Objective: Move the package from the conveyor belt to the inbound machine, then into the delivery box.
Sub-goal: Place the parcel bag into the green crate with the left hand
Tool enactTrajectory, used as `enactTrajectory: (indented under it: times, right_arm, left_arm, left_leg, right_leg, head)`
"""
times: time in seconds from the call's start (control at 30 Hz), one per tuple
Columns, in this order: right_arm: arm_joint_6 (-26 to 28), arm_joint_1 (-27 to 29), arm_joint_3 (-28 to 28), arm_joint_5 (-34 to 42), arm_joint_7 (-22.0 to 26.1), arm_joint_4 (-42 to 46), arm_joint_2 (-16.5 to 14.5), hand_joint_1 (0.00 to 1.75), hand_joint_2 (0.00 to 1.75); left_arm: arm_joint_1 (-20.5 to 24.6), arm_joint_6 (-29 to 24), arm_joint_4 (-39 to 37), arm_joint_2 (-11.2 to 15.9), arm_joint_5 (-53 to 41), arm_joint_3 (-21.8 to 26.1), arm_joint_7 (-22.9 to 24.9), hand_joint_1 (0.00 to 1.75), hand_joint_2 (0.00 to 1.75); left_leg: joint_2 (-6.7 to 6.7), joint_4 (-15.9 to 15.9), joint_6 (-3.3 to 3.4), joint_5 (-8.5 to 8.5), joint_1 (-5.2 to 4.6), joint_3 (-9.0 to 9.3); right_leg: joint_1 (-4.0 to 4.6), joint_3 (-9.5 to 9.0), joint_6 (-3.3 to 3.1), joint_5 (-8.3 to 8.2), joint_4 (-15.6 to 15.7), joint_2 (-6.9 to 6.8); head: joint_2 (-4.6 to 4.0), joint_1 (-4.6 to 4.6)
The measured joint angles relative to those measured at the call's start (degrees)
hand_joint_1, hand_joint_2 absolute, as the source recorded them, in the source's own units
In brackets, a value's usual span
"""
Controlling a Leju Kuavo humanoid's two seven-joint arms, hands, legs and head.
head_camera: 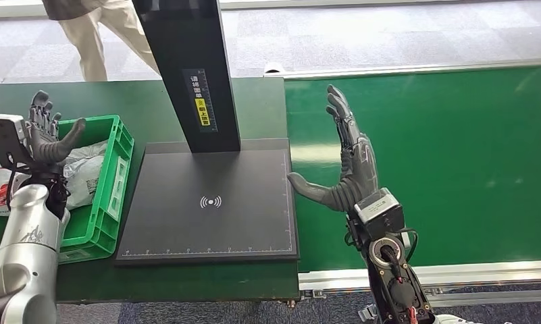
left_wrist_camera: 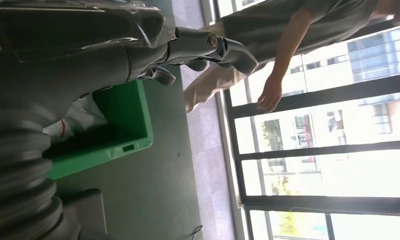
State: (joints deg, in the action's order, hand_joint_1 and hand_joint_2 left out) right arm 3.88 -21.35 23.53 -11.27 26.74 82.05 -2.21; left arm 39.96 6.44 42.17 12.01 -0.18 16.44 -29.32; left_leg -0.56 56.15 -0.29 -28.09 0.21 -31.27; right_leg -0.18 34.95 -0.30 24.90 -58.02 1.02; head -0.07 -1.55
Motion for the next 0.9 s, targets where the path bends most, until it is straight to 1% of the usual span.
enactTrajectory:
  times: [0.1,0.23,0.33,0.4,0.5,0.57,0.67,0.73,0.8,0.9]
  right_arm:
    - [0.38,0.0,-0.2,-0.06,-0.01,-0.38,0.2,0.0,1.75]
    - [0.54,-0.01,-0.84,-0.12,-0.02,-0.92,0.7,0.0,1.75]
    - [0.55,-0.04,-1.36,-0.02,-0.11,-1.61,1.22,0.0,1.75]
    - [0.52,-0.14,-1.73,0.39,-0.18,-2.72,1.62,0.0,1.75]
    - [0.56,-0.59,-2.51,1.19,-0.19,-5.92,1.9,0.0,1.75]
    - [1.45,-1.0,-3.1,1.25,0.03,-9.21,1.75,0.0,1.75]
    - [3.71,-1.16,-4.1,0.95,1.62,-14.71,1.14,0.0,1.75]
    - [4.46,-1.06,-4.67,1.06,2.63,-17.79,0.83,0.0,1.75]
    - [5.4,-0.65,-5.55,1.93,3.3,-20.24,0.47,0.0,1.75]
    - [7.87,1.67,-7.91,3.91,6.48,-24.14,-0.13,0.0,1.75]
  left_arm:
    - [-6.82,-3.56,11.2,-1.7,0.54,-3.28,-1.69,0.0,1.75]
    - [-18.46,-11.67,27.15,-3.67,-2.67,-10.12,-4.89,0.0,1.75]
    - [-27.01,-18.05,35.07,-5.5,-5.67,-15.93,-7.58,0.0,1.75]
    - [-32.31,-22.1,37.9,-7.31,-5.48,-19.99,-9.1,0.0,1.75]
    - [-38.22,-26.18,38.3,-10.47,-0.14,-25.49,-9.92,0.0,1.75]
    - [-40.16,-27.53,36.42,-12.52,5.67,-28.08,-10.15,0.0,1.75]
    - [-41.57,-27.42,32.48,-15.0,12.56,-29.75,-10.42,0.0,1.75]
    - [-42.13,-27.6,30.41,-16.17,13.68,-30.28,-10.51,0.0,1.75]
    - [-42.28,-28.58,28.72,-17.07,12.86,-30.82,-10.58,0.0,1.75]
    - [-42.61,-29.67,26.65,-18.58,9.76,-31.68,-10.64,0.0,1.75]
  left_leg:
    - [-0.02,0.0,-0.01,-0.04,-0.01,-0.01]
    - [-0.01,0.0,0.02,-0.15,-0.03,-0.02]
    - [-0.02,0.0,0.09,-0.22,-0.08,-0.03]
    - [-0.02,-0.01,0.15,-0.25,-0.12,-0.03]
    - [-0.04,0.0,0.18,-0.27,-0.14,-0.04]
    - [-0.05,0.0,0.19,-0.27,-0.14,-0.04]
    - [-0.06,0.0,0.19,-0.27,-0.13,-0.03]
    - [-0.07,0.0,0.18,-0.26,-0.12,-0.02]
    - [-0.08,0.0,0.18,-0.26,-0.12,-0.01]
    - [-0.18,0.0,0.2,-0.27,-0.12,-0.04]
  right_leg:
    - [-0.01,0.01,0.02,0.02,0.01,0.0]
    - [-0.04,0.02,0.08,0.08,0.04,0.0]
    - [-0.11,0.02,0.14,0.13,0.07,0.0]
    - [-0.15,0.01,0.17,0.15,0.07,0.0]
    - [-0.17,0.0,0.2,0.16,0.09,-0.02]
    - [-0.18,-0.03,0.22,0.17,0.09,-0.03]
    - [-0.17,-0.04,0.22,0.16,0.09,-0.04]
    - [-0.17,-0.03,0.21,0.15,0.09,-0.04]
    - [-0.16,-0.03,0.22,0.17,0.09,-0.04]
    - [-0.16,-0.04,0.28,0.23,0.09,-0.14]
  head:
    - [0.0,-0.01]
    - [0.0,-0.01]
    - [0.0,-0.01]
    - [0.0,-0.02]
    - [0.0,0.0]
    - [0.0,-0.01]
    - [0.0,-0.02]
    - [0.0,-0.02]
    - [0.0,-0.02]
    - [0.0,-0.01]
